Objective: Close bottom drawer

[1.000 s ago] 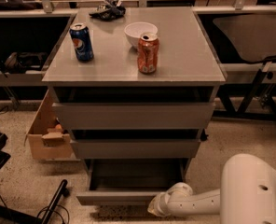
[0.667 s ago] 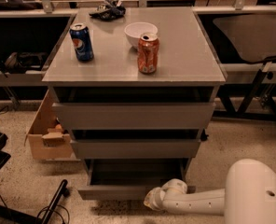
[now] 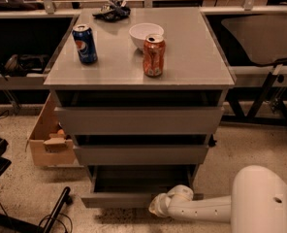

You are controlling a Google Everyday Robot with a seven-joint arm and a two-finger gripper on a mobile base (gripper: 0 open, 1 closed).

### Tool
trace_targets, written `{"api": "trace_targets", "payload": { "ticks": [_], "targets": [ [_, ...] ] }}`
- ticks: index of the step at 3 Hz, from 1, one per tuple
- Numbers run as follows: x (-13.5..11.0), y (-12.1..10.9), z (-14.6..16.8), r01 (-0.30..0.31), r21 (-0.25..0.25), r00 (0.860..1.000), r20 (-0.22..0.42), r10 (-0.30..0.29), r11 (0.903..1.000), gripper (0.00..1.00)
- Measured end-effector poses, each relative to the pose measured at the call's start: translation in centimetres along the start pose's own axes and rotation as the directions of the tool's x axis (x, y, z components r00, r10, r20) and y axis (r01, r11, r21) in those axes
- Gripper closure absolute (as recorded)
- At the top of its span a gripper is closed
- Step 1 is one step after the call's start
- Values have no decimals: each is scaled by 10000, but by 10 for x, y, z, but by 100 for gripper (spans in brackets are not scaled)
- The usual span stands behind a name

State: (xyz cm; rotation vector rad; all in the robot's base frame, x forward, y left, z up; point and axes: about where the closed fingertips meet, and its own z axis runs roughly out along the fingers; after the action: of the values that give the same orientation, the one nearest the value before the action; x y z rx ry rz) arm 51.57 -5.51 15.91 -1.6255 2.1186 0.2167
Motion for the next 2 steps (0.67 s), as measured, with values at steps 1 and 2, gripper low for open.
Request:
{"api": "trace_targets", "payload": {
  "ticks": [1, 2],
  "targets": [
    [-6, -17, 6, 401, 254, 9992, 82, -403, 9989, 100],
    [-20, -67, 8, 919, 855, 9957, 2, -923, 9921, 100]
  ]
}}
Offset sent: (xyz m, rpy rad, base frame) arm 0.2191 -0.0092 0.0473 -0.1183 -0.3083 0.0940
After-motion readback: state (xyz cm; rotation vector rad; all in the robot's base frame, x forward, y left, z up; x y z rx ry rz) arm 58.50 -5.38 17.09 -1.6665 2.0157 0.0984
